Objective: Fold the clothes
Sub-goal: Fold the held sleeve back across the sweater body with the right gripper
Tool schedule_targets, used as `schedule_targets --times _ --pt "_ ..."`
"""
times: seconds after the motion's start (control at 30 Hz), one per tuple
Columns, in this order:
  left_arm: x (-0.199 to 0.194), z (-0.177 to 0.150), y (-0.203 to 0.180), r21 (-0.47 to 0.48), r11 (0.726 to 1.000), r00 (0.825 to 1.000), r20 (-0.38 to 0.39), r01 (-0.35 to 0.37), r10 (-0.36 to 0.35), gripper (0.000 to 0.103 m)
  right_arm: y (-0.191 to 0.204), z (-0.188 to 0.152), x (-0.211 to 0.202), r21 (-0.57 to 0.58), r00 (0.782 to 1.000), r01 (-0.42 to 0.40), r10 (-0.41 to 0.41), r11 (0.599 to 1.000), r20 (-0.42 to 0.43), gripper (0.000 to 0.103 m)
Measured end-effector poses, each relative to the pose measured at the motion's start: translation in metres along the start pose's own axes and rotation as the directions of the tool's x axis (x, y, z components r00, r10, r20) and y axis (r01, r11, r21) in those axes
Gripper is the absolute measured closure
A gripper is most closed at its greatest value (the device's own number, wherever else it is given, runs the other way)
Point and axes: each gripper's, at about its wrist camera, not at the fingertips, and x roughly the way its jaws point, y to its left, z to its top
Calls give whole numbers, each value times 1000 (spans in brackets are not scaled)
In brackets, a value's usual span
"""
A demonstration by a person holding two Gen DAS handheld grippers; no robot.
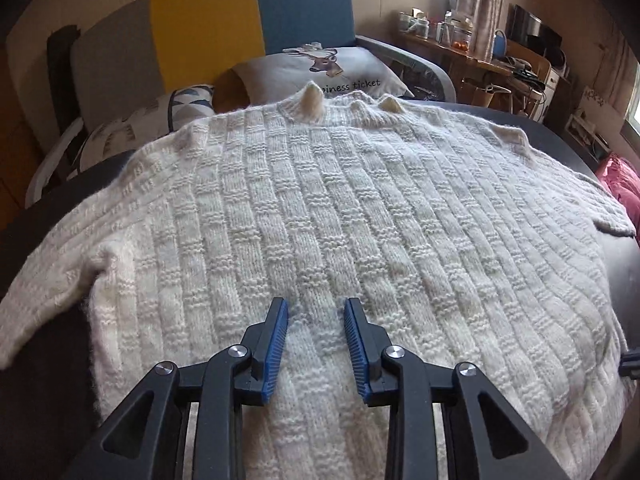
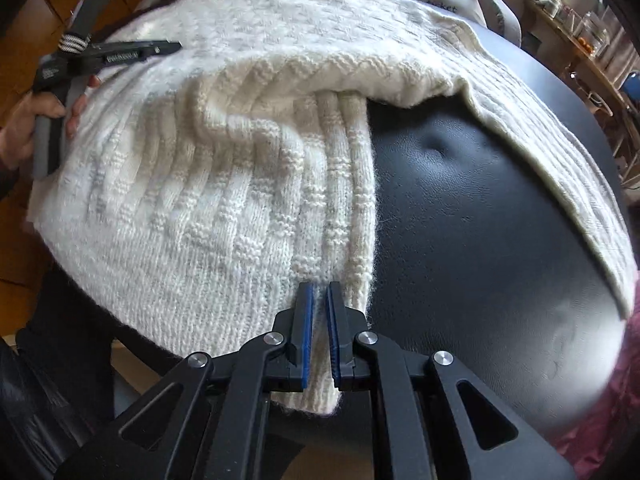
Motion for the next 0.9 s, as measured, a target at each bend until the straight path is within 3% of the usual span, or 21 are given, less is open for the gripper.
schedule_targets --times 0.07,0.2,0.4,0.47,0.67,0.9 --pt "-17 -1 4 -14 999 998 37 46 -46 74 6 5 -10 -18 1000 12 -12 1000 2 95" --pt "-32 -15 7 7 998 998 30 55 -55 74 20 35 -33 -33 994 -17 20 999 105 95" --pt "-22 -43 11 48 999 1000 -13 16 -15 73 24 36 -4 -13 1000 7 -6 1000 18 95" --pt "-22 -45 11 49 999 1000 -12 12 -12 73 17 24 -6 13 999 -7 7 1000 40 95" --pt "-29 -28 3 22 1000 1000 -25 3 -2 73 7 -3 -17 40 998 -20 18 999 65 95" --pt "-31 -9 -12 59 998 999 11 -33 32 74 2 26 -56 9 985 -23 21 1000 171 95"
